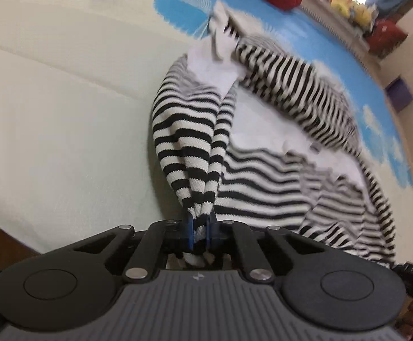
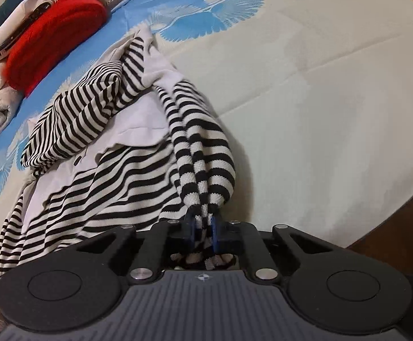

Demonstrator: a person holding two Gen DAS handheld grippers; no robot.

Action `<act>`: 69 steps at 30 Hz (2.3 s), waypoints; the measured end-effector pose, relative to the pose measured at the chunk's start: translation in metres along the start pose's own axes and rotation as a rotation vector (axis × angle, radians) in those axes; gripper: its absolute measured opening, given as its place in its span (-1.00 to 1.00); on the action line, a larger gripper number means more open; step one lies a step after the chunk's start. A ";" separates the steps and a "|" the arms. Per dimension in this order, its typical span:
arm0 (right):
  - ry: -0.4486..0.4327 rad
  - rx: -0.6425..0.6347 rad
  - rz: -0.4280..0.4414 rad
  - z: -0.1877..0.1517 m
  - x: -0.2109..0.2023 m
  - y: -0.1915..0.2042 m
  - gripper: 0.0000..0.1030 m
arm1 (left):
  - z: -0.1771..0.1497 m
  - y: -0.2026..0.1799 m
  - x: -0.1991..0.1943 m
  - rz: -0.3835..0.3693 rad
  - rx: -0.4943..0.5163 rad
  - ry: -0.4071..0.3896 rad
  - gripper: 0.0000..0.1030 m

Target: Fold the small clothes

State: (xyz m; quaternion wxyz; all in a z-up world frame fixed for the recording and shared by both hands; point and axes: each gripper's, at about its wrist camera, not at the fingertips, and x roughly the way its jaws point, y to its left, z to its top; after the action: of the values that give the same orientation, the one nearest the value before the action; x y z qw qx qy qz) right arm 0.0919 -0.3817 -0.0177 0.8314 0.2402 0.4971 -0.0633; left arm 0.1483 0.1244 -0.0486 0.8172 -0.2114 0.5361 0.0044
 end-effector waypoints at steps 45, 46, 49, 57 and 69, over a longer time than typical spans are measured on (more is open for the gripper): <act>-0.209 -0.147 0.235 0.015 -0.112 0.005 -0.83 | 0.001 -0.029 -0.109 -0.152 0.239 -0.136 -0.85; -0.215 -0.152 0.250 0.013 -0.121 0.003 -0.83 | -0.005 -0.028 -0.121 -0.168 0.238 -0.132 -0.85; -0.232 -0.155 0.310 0.001 -0.156 -0.006 -0.83 | -0.022 -0.026 -0.156 -0.211 0.254 -0.130 -0.85; -0.264 -0.134 0.395 -0.004 -0.200 -0.016 -0.83 | -0.021 -0.020 -0.170 -0.235 0.278 -0.126 -0.85; -0.068 -0.196 0.199 0.112 -0.005 0.048 -0.83 | 0.122 -0.005 0.007 -0.124 0.085 -0.014 -0.79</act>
State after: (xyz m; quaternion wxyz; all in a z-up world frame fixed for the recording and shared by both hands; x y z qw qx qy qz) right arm 0.1955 -0.3924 0.0461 0.8693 0.2035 0.4463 0.0605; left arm 0.2592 0.1605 -0.0122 0.8278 -0.2094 0.5160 -0.0674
